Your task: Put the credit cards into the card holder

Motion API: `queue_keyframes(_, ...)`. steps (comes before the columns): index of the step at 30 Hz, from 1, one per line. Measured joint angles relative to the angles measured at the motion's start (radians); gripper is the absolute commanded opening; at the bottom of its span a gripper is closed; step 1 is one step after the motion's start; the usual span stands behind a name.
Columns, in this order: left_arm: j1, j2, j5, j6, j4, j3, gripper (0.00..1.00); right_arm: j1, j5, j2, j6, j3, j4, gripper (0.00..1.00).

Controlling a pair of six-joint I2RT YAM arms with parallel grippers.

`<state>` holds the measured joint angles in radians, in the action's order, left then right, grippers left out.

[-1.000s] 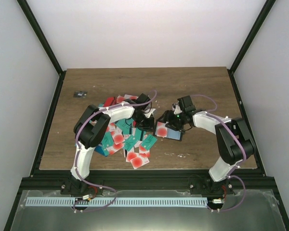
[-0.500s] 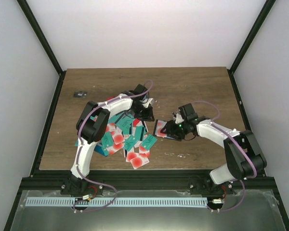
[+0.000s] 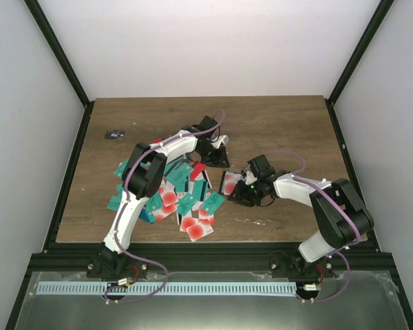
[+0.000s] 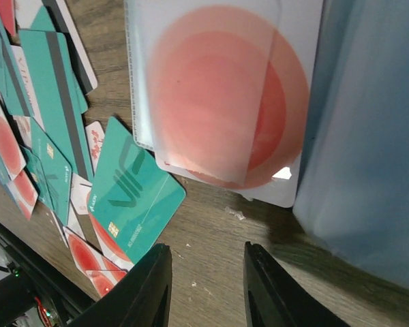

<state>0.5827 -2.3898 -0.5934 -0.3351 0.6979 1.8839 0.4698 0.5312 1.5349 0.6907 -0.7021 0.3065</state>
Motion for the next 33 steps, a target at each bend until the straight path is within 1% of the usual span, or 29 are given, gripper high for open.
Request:
queue_keyframes(11, 0.000, -0.024, -0.034, 0.002, 0.002, 0.026, 0.20, 0.007, -0.019, 0.046, -0.018, -0.008, -0.024, 0.27)
queue_keyframes(18, 0.000, -0.025, -0.058, 0.018, -0.014, 0.010, 0.19, 0.008, -0.028, 0.084, -0.022, -0.043, -0.050, 0.26)
queue_keyframes(25, 0.000, 0.043, -0.074, 0.021, -0.122, -0.134, 0.19, 0.011, -0.035, 0.112, -0.007, -0.072, -0.060, 0.26)
queue_keyframes(33, 0.002, 0.132, -0.082, 0.003, -0.208, -0.300, 0.18, 0.012, -0.076, 0.100, 0.032, -0.073, -0.085, 0.27)
